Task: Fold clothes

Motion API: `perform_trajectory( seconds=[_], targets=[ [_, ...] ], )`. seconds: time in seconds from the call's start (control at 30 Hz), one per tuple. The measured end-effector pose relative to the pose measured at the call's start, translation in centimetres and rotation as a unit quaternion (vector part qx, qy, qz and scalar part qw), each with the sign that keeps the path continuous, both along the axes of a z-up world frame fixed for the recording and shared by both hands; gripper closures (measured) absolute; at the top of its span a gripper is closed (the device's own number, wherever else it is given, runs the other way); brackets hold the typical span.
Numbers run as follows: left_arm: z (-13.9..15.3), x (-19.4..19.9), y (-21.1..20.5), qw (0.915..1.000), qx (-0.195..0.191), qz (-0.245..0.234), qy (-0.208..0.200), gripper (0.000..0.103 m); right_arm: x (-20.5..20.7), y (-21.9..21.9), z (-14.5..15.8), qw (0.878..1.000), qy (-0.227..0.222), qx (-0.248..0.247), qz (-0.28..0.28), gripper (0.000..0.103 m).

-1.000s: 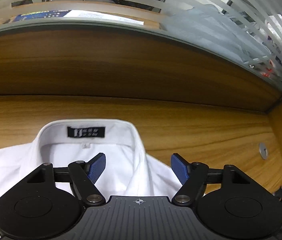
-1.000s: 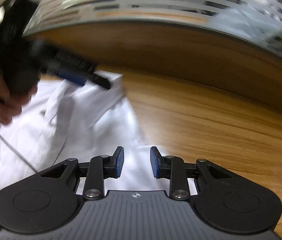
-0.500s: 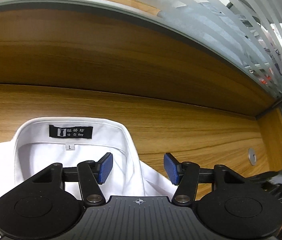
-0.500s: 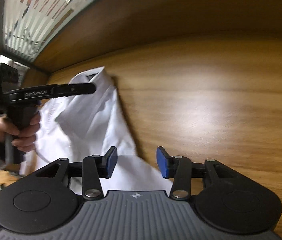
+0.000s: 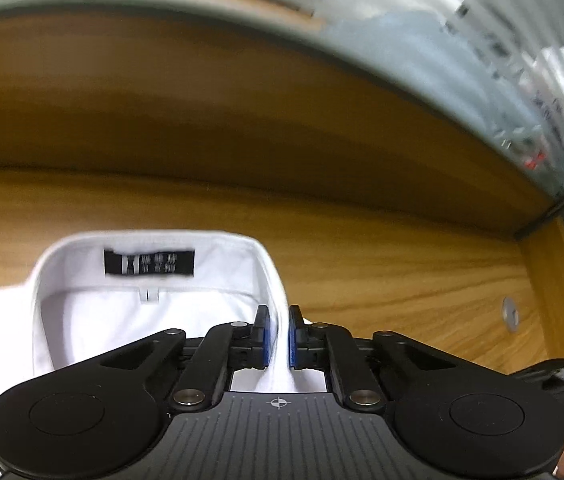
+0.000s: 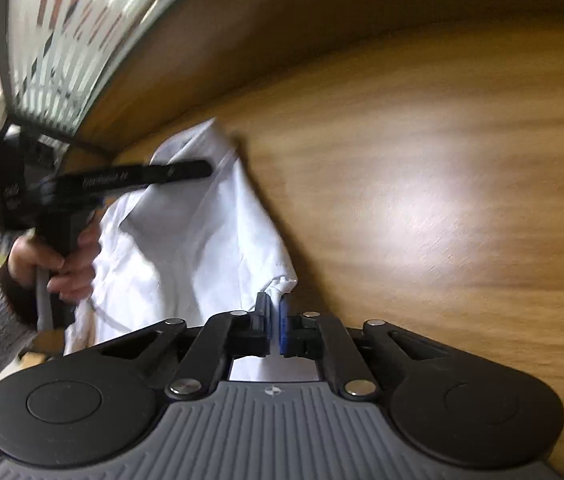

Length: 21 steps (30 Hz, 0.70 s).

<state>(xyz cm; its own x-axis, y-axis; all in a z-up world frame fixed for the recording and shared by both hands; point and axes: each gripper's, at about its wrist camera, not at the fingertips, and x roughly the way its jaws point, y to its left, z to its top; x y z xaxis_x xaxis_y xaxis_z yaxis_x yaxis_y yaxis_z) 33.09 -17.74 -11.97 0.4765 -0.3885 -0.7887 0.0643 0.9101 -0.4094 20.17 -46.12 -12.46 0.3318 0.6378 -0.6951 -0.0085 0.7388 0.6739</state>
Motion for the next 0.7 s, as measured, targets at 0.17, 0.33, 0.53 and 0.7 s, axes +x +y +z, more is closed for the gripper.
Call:
perform_trajectory(
  seconds=[0.17,0.33,0.53,0.7],
  targets=[
    [-0.2,0.8,-0.4,1.0,-0.001,-0.006,-0.008,0.093,0.3,-3.1,1.3,0.994,-0.032,-0.052,-0.093,0.101],
    [-0.9,1.7,-1.1,0.9999,0.006,-0.011,-0.007,0.093,1.6,-1.3,0.0,0.989,-0.032,-0.129,-0.065,0.102],
    [-1.3,2.8,-0.8,0.9997,0.016,-0.006,-0.016,0.088,1.7,1.6,0.7,0.972,-0.061,-0.223,-0.047,0.096],
    [1.8,2.4,0.4,0.9979,0.029,0.021,-0.054,0.073,0.1,1.9,3.5,0.946,-0.094,-0.305,-0.063,0.09]
  ],
)
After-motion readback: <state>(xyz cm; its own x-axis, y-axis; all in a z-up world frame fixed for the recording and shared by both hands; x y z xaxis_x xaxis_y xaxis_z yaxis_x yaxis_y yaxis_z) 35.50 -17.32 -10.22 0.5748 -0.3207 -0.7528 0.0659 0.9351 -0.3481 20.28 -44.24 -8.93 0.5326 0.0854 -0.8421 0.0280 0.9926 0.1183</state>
